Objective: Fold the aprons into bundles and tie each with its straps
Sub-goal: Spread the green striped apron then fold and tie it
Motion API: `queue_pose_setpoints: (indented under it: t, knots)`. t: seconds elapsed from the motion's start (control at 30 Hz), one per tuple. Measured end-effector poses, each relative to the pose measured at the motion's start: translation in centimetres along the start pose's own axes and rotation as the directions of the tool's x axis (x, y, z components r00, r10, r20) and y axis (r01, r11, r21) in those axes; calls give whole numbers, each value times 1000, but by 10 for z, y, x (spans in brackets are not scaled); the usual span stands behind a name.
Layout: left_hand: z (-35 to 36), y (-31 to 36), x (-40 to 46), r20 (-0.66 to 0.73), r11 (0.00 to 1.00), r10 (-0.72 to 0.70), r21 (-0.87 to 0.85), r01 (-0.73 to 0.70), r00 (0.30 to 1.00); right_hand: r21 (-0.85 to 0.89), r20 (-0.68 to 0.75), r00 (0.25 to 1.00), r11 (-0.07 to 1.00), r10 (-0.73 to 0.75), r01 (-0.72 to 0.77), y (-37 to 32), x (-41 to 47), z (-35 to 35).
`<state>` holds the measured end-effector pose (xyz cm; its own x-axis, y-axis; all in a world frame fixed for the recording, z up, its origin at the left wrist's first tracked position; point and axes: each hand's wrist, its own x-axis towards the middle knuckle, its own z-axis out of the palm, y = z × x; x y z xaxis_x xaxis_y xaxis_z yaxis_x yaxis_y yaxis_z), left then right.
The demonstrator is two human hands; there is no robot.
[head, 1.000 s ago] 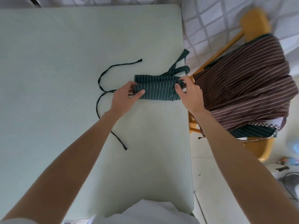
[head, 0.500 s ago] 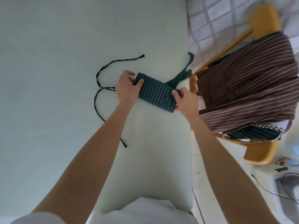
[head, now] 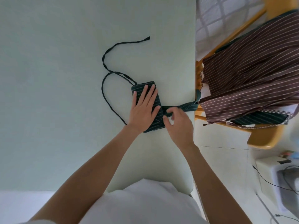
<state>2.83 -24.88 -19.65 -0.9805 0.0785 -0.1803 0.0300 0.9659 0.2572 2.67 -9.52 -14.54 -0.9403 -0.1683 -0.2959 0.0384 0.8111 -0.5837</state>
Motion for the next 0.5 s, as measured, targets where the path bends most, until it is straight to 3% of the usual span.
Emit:
queue_pose_setpoints:
  t: [0.07,0.2,0.27,0.33,0.4,0.5]
  knots:
    - [1,-2,1,12,1000,9,-27,-9,1000,-7,-83,985,988,-153,153,-1,11,-2]
    - [-9,-9,0,-42,932,-2,-362,-14,999,-31,90,969,972,-231,234,-6,40,1]
    - [-17,-11,-9,-145,880,-88,-476,9,986,-130,152,958,956,-242,262,-7,46,6]
    - [-26,-9,-22,-196,813,-260,-573,104,945,-152,186,956,955,-227,256,-5,48,9]
    - [-29,-6,-31,-51,655,-423,-707,267,905,-63,219,954,973,-204,222,-2,48,10]
    - [-31,-4,-30,226,457,-441,-777,434,868,56,274,946,985,-175,166,-2,48,12]
